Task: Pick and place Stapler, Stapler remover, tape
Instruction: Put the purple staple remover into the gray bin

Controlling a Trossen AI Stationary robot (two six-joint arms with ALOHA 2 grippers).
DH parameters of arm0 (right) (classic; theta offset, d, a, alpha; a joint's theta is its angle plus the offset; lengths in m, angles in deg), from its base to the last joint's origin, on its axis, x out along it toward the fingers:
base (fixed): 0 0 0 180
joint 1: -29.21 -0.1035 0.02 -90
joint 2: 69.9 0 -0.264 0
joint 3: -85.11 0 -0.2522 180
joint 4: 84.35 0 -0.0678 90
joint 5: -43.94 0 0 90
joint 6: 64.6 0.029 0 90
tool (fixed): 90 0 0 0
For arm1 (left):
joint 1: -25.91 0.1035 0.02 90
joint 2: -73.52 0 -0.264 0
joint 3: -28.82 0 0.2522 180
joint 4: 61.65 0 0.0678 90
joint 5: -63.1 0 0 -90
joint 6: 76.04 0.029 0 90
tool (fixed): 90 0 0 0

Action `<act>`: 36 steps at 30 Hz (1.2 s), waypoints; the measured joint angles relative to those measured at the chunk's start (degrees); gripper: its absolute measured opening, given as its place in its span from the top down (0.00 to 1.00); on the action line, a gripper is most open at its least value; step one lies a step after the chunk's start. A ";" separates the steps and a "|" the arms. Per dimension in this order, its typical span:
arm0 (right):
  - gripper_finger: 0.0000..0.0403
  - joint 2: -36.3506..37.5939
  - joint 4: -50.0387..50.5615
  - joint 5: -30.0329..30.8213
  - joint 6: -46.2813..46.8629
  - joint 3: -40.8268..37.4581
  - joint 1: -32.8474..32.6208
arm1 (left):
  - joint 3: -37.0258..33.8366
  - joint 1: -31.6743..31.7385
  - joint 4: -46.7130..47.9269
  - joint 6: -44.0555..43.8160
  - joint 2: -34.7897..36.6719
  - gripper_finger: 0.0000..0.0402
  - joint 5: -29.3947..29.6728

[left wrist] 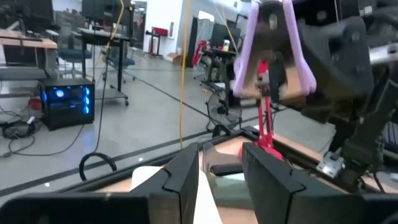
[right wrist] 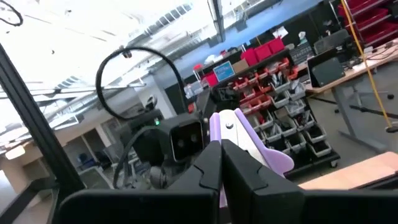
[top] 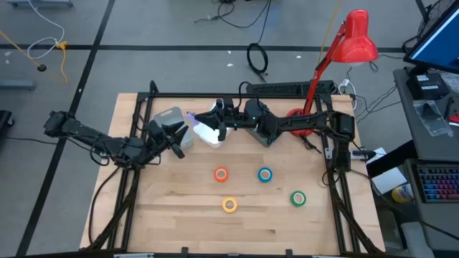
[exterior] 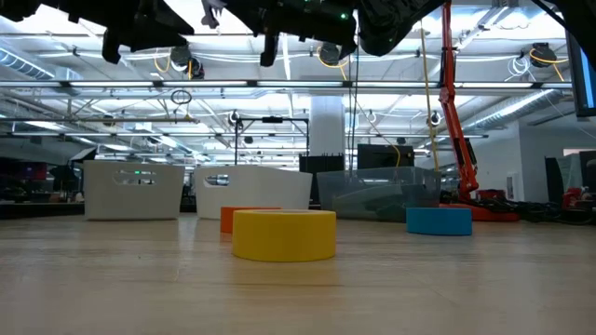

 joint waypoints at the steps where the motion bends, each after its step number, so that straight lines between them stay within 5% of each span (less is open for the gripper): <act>1: 1.00 0.00 0.13 0.01 -0.25 0.00 0.00 | 0.00 0.43 -0.63 0.37 0.04 0.68 -0.02; 20: 1.00 -0.04 1.51 -0.07 -0.04 0.00 0.15 | 0.00 5.92 -8.90 7.04 -1.70 0.68 -7.99; 36: 1.00 -0.04 2.40 -0.52 -0.57 0.00 0.15 | -0.01 6.94 -13.58 9.65 -5.01 0.68 -7.56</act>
